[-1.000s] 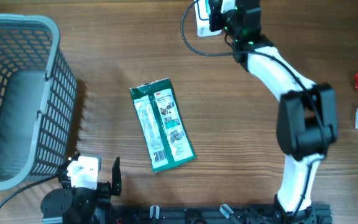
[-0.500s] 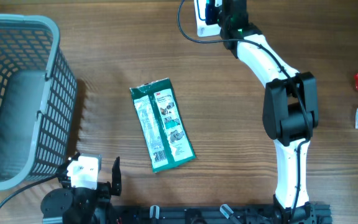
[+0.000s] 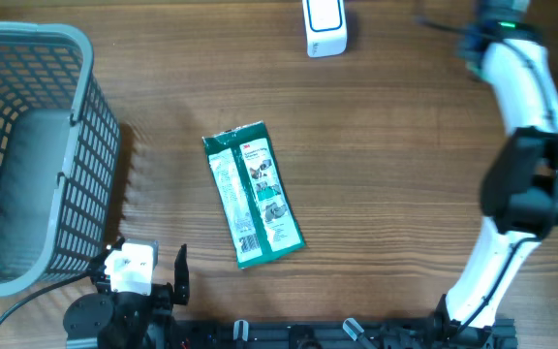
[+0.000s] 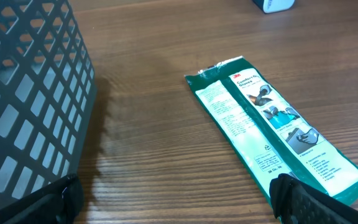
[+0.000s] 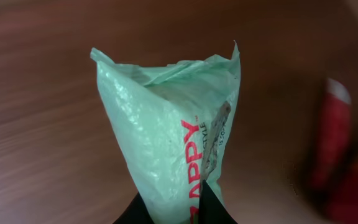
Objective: Scan the item barcode
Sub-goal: 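Carry the wipes pack to the right and drop it, then move the right gripper to the green 3M gloves pack and grasp it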
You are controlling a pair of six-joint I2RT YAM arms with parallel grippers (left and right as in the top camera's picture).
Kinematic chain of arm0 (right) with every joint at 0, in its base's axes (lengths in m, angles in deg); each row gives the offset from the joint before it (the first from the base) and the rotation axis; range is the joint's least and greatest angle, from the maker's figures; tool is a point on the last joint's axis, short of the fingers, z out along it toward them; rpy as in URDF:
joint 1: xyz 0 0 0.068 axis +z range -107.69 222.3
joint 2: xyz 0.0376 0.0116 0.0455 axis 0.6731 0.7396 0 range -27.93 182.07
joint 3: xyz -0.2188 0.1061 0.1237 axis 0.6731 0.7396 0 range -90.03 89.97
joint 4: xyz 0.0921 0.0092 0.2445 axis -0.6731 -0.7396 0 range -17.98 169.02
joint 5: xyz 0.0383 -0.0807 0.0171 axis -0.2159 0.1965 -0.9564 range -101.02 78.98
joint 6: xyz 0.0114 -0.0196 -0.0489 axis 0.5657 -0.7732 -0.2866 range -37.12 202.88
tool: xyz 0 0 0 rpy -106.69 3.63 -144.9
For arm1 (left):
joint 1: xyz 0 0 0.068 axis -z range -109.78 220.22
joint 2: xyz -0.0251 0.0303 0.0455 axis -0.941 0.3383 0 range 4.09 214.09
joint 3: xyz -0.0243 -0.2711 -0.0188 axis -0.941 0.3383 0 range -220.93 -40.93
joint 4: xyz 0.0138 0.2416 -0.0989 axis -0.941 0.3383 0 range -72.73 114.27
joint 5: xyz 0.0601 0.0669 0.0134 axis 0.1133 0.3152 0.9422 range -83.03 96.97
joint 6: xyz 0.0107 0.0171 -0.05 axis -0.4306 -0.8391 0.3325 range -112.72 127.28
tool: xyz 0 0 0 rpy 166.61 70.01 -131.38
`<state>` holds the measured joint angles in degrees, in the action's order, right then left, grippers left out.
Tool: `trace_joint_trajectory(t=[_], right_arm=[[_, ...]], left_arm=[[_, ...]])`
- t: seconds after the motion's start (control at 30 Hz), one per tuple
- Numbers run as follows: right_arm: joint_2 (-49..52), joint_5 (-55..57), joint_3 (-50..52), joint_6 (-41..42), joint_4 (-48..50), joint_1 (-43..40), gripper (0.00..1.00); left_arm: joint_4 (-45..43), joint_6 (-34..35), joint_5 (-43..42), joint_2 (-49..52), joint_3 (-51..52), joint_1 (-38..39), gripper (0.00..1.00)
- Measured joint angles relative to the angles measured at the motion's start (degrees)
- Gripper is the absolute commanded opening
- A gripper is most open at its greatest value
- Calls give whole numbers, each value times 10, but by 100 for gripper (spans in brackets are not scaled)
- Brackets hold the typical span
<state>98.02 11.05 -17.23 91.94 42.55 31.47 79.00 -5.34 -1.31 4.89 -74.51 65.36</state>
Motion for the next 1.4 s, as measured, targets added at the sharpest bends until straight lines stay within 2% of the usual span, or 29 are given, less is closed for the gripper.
trace_joint_trajectory(t=[0.13,0.2,0.23,0.27,0.33,0.37,0.53,0.73,0.83,0.93,1.07,1.17,1.27,1.4], right_arm=[[12,-50,10,13,2,-110,4],[27,-75,11,29,-2,-142,19],[32,-86,13,35,-3,-148,36],[34,-95,13,39,-4,-152,61],[36,-109,14,50,-6,-156,96],[36,-116,13,51,-9,-156,99],[24,-188,12,61,-50,-146,100],[-91,-391,-1,139,-129,-90,100],[-117,-461,-11,140,-186,-9,100],[-116,-491,7,111,-210,110,100],[-116,-492,56,71,-211,263,100],[-116,-459,105,60,-210,348,100],[-116,-450,160,56,-201,408,99],[-116,-439,237,53,-142,462,98]], left_arm=[[0,0,0,0,0,0,100],[0,0,0,0,0,0,100],[0,0,0,0,0,0,100],[0,0,0,0,0,0,100],[0,0,0,0,0,0,100],[0,0,0,0,0,0,100],[0,0,0,0,0,0,100],[0,0,0,0,0,0,100],[0,0,0,0,0,0,100],[0,0,0,0,0,0,100],[0,0,0,0,0,0,100],[0,0,0,0,0,0,100],[0,0,0,0,0,0,100],[0,0,0,0,0,0,100]])
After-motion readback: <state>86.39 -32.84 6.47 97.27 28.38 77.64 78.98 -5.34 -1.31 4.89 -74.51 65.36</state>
